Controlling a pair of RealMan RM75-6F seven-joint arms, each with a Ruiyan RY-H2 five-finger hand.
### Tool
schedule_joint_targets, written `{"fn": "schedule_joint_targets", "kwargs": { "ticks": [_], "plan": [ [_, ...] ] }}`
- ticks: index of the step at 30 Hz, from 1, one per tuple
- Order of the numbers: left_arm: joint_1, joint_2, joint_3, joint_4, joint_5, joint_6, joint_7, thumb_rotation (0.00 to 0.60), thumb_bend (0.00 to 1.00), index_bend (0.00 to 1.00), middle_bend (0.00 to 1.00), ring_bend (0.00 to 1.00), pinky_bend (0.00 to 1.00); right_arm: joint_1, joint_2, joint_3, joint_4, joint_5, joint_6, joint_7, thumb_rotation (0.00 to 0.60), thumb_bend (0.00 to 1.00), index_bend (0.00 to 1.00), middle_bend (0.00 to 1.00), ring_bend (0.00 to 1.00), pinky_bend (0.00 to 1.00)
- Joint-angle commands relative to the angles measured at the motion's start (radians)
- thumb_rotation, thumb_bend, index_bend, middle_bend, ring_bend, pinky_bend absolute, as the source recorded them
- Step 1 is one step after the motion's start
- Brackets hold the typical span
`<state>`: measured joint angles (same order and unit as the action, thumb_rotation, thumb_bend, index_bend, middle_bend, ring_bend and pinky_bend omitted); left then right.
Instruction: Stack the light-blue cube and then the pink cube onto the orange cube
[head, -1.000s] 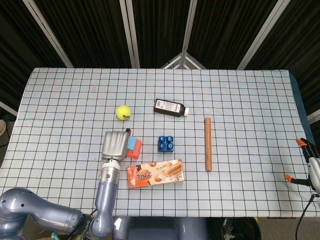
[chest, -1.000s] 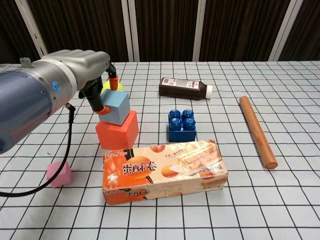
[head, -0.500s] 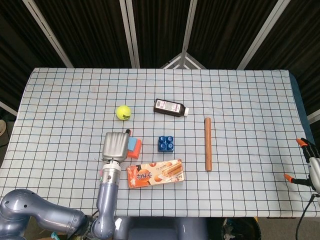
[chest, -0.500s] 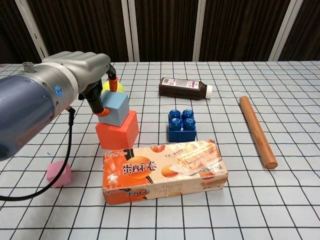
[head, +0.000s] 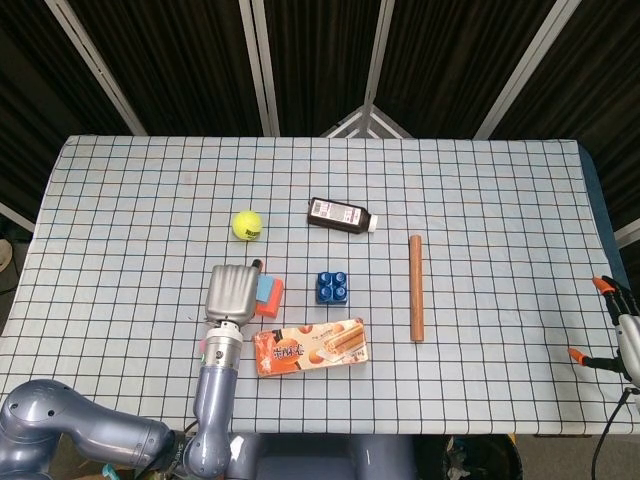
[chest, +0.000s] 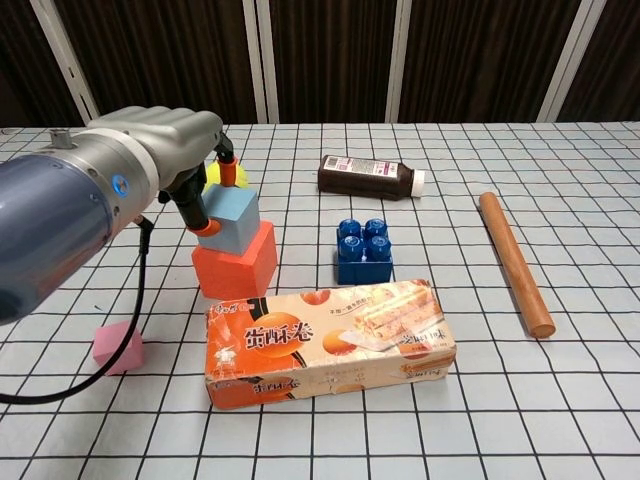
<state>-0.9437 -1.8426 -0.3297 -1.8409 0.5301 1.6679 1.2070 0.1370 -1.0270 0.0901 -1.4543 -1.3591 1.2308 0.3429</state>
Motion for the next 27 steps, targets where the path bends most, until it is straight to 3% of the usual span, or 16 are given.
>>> {"fn": "schedule_joint_targets", "kwargs": {
  "ticks": [1,9,18,27],
  "plan": [
    [0.001,0.001,-0.001,-0.001,0.002,-0.003,0.001,0.6,0.35,0.48,0.78,0.74,0.82,0.0,0.0,0.0,-0.001,0.001,-0.002,0.0,0.6,0.07,0.0,0.04,0.05,0.14],
    [0.005,0.004,-0.005,-0.002,-0.003,-0.016,0.003,0.6,0.34,0.45,0.77,0.74,0.81,0.001,0.0,0.0,-0.002,0.003,-0.004,-0.003,0.6,0.07,0.0,0.04,0.05,0.14],
    [0.012,0.017,0.004,-0.021,0.009,-0.014,0.007,0.6,0.21,0.36,0.75,0.73,0.81,0.0,0.003,0.0,-0.006,0.006,-0.005,-0.002,0.6,0.07,0.0,0.04,0.05,0.14],
    [0.018,0.032,0.013,-0.034,0.016,-0.008,0.019,0.6,0.16,0.28,0.73,0.72,0.8,0.002,0.007,0.0,-0.012,0.014,-0.017,-0.007,0.6,0.07,0.0,0.04,0.05,0.14]
  ]
}}
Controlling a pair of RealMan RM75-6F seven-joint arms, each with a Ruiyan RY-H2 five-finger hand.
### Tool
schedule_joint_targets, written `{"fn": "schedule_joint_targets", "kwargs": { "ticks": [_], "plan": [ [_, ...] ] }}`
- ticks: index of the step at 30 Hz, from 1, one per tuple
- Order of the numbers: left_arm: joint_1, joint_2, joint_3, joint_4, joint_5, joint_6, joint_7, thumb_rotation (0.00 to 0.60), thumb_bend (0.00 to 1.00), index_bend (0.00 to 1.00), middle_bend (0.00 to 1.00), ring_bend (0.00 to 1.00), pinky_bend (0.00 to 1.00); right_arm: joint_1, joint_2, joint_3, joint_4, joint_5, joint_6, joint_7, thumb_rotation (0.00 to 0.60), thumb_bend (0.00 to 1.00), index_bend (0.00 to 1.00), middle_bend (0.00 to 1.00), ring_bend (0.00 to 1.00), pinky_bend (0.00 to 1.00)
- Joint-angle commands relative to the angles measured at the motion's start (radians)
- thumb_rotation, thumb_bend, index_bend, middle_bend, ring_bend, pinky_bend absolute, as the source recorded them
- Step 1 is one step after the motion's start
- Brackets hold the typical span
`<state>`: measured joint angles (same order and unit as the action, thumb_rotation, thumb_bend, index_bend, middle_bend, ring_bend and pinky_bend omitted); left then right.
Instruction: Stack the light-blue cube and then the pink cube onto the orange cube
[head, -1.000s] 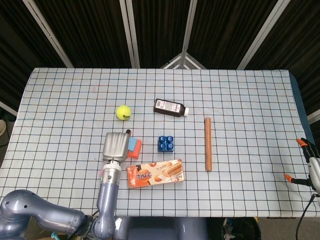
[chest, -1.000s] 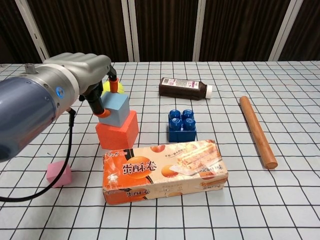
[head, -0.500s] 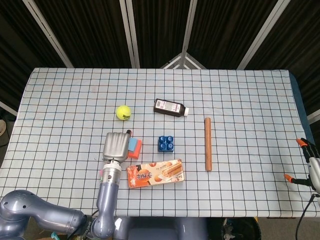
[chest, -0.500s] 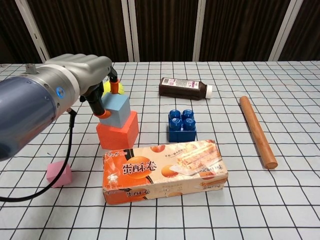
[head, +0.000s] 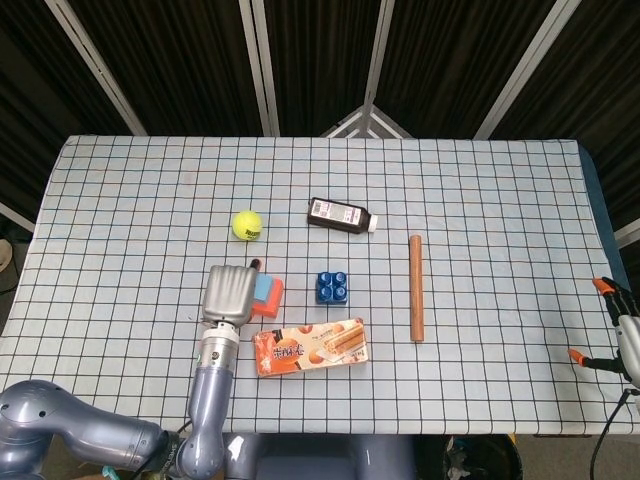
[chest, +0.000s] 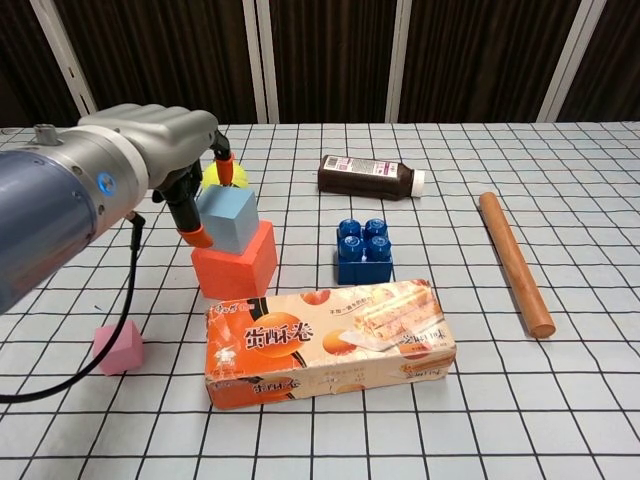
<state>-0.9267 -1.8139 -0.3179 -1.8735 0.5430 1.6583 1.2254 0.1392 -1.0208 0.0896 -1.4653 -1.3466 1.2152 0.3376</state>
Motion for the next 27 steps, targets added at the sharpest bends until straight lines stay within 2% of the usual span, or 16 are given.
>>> {"fn": "schedule_joint_targets", "kwargs": {
  "ticks": [1,6,10,14,19,23,27],
  "plan": [
    [0.002,0.005,0.003,-0.003,0.007,0.004,0.001,0.6,0.16,0.27,0.72,0.72,0.8,0.0,0.0,0.0,-0.001,0.002,-0.001,-0.003,0.6,0.07,0.0,0.04,0.05,0.14],
    [0.014,0.019,0.013,-0.021,0.031,0.021,-0.005,0.6,0.16,0.24,0.71,0.71,0.8,0.001,0.001,0.001,-0.003,0.0,0.0,-0.003,0.6,0.07,0.0,0.04,0.05,0.14],
    [0.05,0.066,0.035,-0.083,0.087,0.053,-0.046,0.6,0.16,0.25,0.71,0.71,0.8,-0.001,0.002,0.001,-0.003,-0.001,0.003,0.002,0.6,0.07,0.0,0.04,0.05,0.14],
    [0.122,0.142,0.1,-0.167,0.161,0.089,-0.115,0.6,0.16,0.28,0.72,0.72,0.8,-0.004,0.004,0.001,-0.002,-0.004,0.009,0.012,0.6,0.07,0.0,0.04,0.05,0.14],
    [0.234,0.232,0.236,-0.222,0.254,0.118,-0.214,0.6,0.16,0.3,0.73,0.72,0.8,-0.005,0.006,-0.001,-0.007,-0.01,0.012,0.01,0.6,0.07,0.0,0.04,0.05,0.14],
    [0.292,0.255,0.311,-0.215,0.306,0.1,-0.287,0.6,0.16,0.31,0.73,0.73,0.81,-0.003,0.004,-0.003,-0.013,-0.012,0.009,-0.002,0.6,0.07,0.0,0.04,0.05,0.14],
    [0.34,0.239,0.367,-0.174,0.353,0.078,-0.338,0.6,0.16,0.32,0.74,0.73,0.81,0.001,0.002,-0.002,-0.016,-0.007,0.003,-0.014,0.6,0.07,0.0,0.04,0.05,0.14]
  ]
}}
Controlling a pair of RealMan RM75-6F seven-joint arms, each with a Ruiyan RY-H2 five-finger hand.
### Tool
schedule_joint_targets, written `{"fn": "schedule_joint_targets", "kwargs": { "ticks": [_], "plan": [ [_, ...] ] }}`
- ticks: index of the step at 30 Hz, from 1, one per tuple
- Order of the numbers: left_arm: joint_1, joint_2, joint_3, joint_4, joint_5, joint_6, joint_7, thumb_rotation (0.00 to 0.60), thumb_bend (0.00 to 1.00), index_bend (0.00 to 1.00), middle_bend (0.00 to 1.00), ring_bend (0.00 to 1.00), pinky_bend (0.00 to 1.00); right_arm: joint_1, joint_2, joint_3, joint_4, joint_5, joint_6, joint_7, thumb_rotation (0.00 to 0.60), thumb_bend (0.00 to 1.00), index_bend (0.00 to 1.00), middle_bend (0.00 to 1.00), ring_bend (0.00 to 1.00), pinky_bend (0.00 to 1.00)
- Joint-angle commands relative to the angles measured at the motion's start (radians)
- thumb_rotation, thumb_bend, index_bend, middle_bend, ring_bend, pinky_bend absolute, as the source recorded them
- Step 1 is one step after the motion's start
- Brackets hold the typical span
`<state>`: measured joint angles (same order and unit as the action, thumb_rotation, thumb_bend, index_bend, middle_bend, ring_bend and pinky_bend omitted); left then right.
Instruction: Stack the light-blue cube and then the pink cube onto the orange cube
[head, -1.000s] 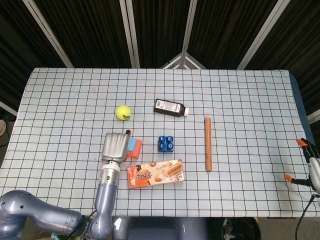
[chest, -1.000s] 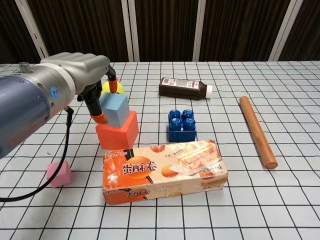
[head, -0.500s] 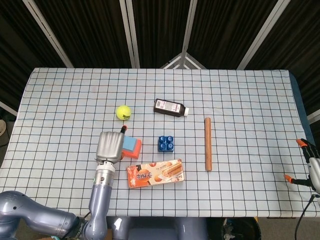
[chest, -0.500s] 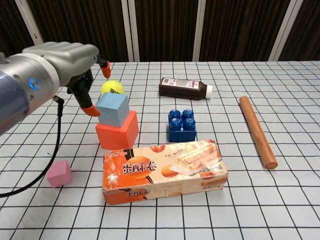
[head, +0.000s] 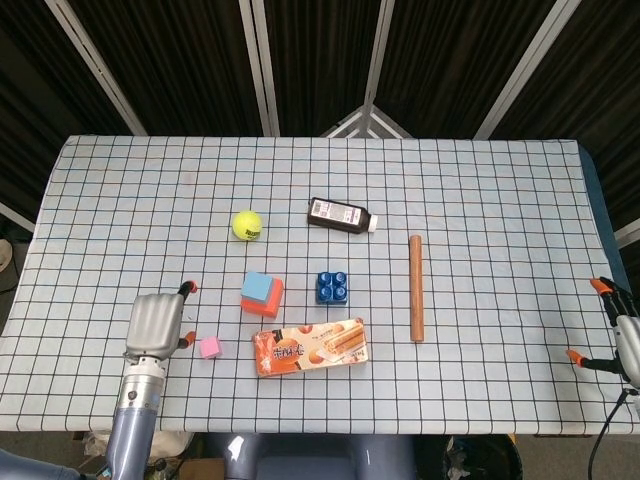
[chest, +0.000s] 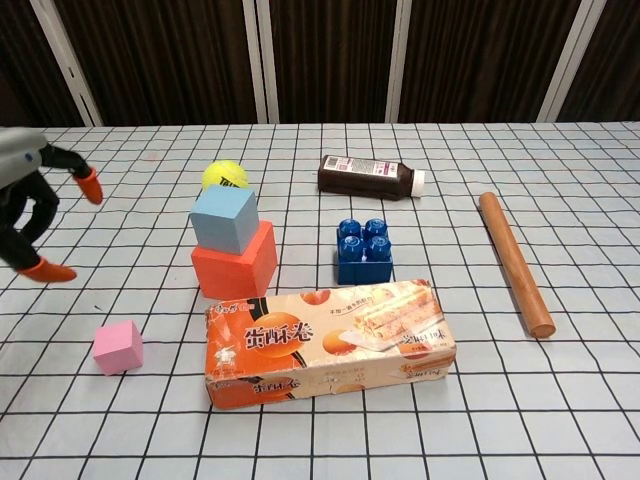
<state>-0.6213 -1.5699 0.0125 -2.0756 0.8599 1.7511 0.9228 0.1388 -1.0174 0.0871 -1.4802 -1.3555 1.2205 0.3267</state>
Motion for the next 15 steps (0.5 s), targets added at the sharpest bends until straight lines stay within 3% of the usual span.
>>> {"fn": "schedule_joint_targets", "kwargs": {
  "ticks": [1,15],
  "plan": [
    [0.045,-0.014,0.049,0.039,0.048,-0.016,-0.04,0.6,0.16,0.32,0.74,0.73,0.81,0.002,-0.002,0.001,-0.002,0.003,-0.003,-0.005,0.6,0.07,0.0,0.04,0.05,0.14],
    [0.135,-0.174,0.124,0.203,0.189,-0.045,-0.007,0.6,0.14,0.31,0.73,0.73,0.81,0.006,-0.001,-0.002,-0.005,0.003,-0.011,-0.009,0.6,0.07,0.0,0.04,0.05,0.14]
  ]
}}
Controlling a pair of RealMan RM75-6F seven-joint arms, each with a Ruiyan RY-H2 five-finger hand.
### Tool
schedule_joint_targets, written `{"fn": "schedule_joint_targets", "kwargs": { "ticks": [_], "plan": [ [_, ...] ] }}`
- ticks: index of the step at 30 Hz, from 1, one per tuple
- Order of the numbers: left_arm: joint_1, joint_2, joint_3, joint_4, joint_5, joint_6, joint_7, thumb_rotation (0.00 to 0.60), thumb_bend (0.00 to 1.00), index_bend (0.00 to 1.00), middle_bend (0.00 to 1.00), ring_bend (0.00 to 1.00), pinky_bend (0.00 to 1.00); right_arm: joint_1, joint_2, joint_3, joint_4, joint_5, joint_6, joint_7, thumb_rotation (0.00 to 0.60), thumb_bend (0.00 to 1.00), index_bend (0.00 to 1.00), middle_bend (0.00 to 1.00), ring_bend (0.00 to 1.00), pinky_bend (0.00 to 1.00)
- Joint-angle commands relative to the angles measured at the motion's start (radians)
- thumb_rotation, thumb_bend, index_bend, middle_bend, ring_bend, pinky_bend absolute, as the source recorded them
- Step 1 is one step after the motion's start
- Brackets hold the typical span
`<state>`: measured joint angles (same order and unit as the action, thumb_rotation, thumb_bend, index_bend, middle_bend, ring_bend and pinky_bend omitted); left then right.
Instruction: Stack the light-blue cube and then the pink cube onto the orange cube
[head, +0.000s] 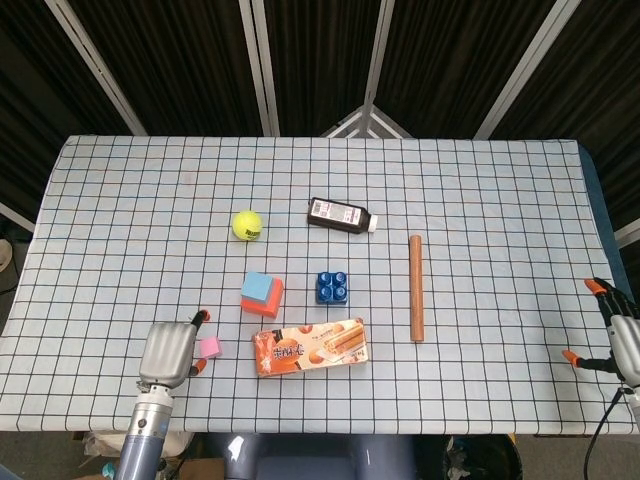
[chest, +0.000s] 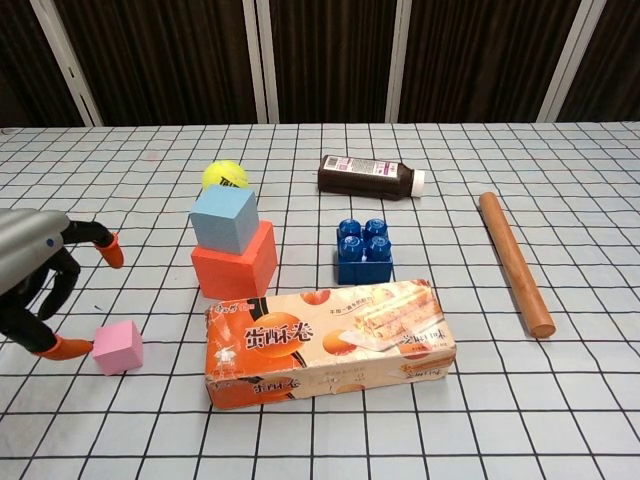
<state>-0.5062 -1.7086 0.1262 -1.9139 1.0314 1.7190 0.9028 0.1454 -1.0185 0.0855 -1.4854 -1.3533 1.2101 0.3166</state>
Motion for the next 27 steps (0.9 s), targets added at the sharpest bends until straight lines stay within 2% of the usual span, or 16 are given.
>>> {"fn": "schedule_joint_targets", "kwargs": {
  "ticks": [1,5,12,27],
  "plan": [
    [0.025,-0.044,0.01,0.054,0.019,-0.017,0.013,0.6,0.14,0.31,0.73,0.73,0.81,-0.001,0.001,0.0,0.001,0.001,-0.001,0.003,0.6,0.07,0.0,0.04,0.05,0.14],
    [0.05,-0.081,0.011,0.111,0.039,-0.031,0.004,0.6,0.14,0.31,0.73,0.73,0.81,-0.002,0.003,-0.001,0.005,-0.002,-0.001,0.016,0.6,0.07,0.0,0.04,0.05,0.14],
    [0.088,-0.1,0.016,0.151,0.081,-0.051,0.0,0.6,0.14,0.31,0.73,0.73,0.81,-0.001,0.003,-0.001,0.012,-0.003,-0.002,0.028,0.6,0.07,0.0,0.04,0.05,0.14],
    [0.144,-0.093,-0.037,0.185,0.14,-0.072,-0.014,0.6,0.14,0.31,0.73,0.73,0.81,0.004,0.002,-0.005,0.018,-0.01,-0.013,0.04,0.6,0.07,0.0,0.04,0.05,0.14]
  ]
}}
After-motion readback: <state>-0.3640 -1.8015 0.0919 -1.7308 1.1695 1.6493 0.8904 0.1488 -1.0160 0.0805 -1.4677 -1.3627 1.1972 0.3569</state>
